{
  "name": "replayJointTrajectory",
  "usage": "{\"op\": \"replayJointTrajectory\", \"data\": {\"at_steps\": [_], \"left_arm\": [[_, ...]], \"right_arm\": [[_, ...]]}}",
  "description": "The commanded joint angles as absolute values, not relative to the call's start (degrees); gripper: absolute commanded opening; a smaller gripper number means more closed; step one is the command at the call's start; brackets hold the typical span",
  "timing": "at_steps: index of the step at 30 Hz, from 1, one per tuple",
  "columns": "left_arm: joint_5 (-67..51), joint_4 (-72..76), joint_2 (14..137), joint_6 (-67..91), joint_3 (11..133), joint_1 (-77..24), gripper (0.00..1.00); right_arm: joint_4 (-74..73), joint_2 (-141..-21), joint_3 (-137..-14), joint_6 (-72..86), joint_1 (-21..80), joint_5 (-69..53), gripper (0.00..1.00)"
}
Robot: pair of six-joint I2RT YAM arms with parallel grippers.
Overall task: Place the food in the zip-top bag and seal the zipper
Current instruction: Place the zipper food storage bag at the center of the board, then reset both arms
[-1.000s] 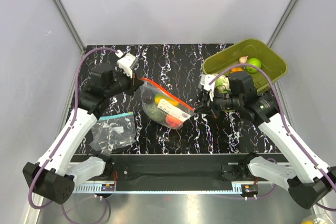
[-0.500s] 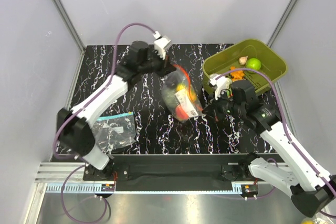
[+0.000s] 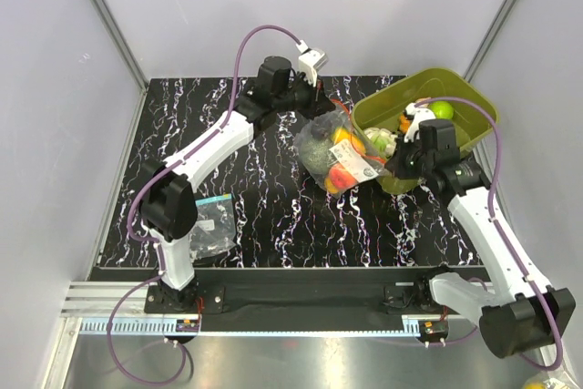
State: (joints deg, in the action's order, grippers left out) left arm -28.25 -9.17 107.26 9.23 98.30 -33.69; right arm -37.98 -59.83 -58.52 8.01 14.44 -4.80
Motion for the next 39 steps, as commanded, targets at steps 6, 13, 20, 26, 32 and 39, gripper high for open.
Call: {"op": "replayJointTrajectory", "data": {"at_steps": [6,13,20,26,32,39], "left_arm": [[-27.95,-8.34,108.63,12.92,102.74,-34.19,0.05],[-22.33,-10.9,106.53,11.43,102.92,-34.1,0.99],[-12.23,-14.66,93.72,14.84,96.61,-31.47,0.99],[-11.43,-18.01,75.43,27.14,83.17,-20.68,0.99],[-8.71,-25.98,58.12,28.56,69.27,-18.63,0.99],[5.97,-39.1,40.71,33.32,54.77,-18.63,0.99]], "right_arm": [[-35.69,-63.45,-64.5,12.12,11.16,-6.32,0.0],[-39.45,-67.76,-70.48,13.01,11.07,-7.29,1.0],[-36.75,-66.1,-77.16,20.28,10.99,-2.31,1.0],[-42.61,-68.63,-86.04,33.92,10.99,0.18,1.0],[-47.29,-66.37,-83.25,37.36,10.99,-2.64,1.0],[-44.98,-51.0,-69.53,35.24,11.16,3.07,1.0]]}}
